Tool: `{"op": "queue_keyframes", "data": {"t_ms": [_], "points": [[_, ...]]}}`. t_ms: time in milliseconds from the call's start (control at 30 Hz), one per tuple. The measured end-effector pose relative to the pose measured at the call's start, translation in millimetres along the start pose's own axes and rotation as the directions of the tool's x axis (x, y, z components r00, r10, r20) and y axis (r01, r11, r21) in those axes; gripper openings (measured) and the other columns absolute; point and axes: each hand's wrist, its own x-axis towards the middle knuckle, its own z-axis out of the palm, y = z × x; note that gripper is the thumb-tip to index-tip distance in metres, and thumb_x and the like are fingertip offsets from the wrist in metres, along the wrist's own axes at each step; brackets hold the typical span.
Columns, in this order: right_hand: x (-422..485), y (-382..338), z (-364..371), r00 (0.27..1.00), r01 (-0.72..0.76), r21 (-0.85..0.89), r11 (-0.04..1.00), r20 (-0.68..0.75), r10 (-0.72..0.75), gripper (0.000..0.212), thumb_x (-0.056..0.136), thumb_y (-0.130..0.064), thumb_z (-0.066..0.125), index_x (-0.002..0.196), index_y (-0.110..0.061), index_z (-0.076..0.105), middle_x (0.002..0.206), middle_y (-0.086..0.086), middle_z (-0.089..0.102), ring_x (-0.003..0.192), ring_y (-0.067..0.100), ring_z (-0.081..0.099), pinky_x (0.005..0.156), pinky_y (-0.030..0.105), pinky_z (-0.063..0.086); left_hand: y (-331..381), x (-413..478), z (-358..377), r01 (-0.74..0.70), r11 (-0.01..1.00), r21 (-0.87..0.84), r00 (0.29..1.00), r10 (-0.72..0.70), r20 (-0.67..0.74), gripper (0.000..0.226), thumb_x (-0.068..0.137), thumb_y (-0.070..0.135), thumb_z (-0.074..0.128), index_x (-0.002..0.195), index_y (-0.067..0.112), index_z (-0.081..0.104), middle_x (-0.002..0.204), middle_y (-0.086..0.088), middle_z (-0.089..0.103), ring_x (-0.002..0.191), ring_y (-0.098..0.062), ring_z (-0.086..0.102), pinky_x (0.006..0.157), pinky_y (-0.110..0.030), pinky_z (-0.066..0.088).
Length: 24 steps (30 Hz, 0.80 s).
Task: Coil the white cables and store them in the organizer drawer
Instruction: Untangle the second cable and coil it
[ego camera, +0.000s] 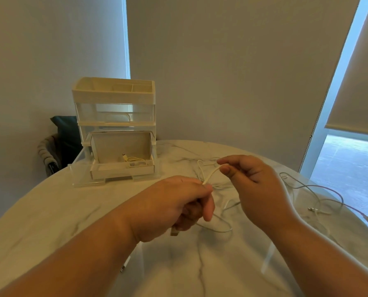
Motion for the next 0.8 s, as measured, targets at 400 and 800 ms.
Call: {"op": "queue_keyframes", "data": {"t_ms": [400, 800], "points": [[7, 17, -4, 0.717, -0.671, 0.51, 0.539, 0.633, 0.294, 0.011, 0.083, -0.014, 0.066, 0.085, -0.007, 0.074, 0.061, 0.004, 0.045, 0.047, 0.01, 0.037, 0.045, 0.023, 0.042, 4, 0, -10, -0.238, 0.713, -0.659, 0.971, 0.184, -0.151, 0.036, 0.089, 0.026, 0.042, 0.054, 0.017, 0.047, 0.05, 0.005, 0.02, 0.043, -0.011, 0.014, 0.043, -0.025, 0.016], [15, 24, -16, 0.782, -0.561, 0.324, 0.762, 0.508, 0.36, 0.014, 0.077, -0.015, 0.076, 0.075, -0.011, 0.063, 0.061, 0.003, 0.05, 0.046, 0.01, 0.032, 0.041, 0.02, 0.025, 9, -2, -14, -0.281, 0.634, -0.721, 0.959, 0.162, -0.231, 0.038, 0.089, 0.028, 0.037, 0.052, 0.021, 0.043, 0.045, 0.008, 0.025, 0.041, -0.01, 0.011, 0.039, -0.023, 0.014]]}}
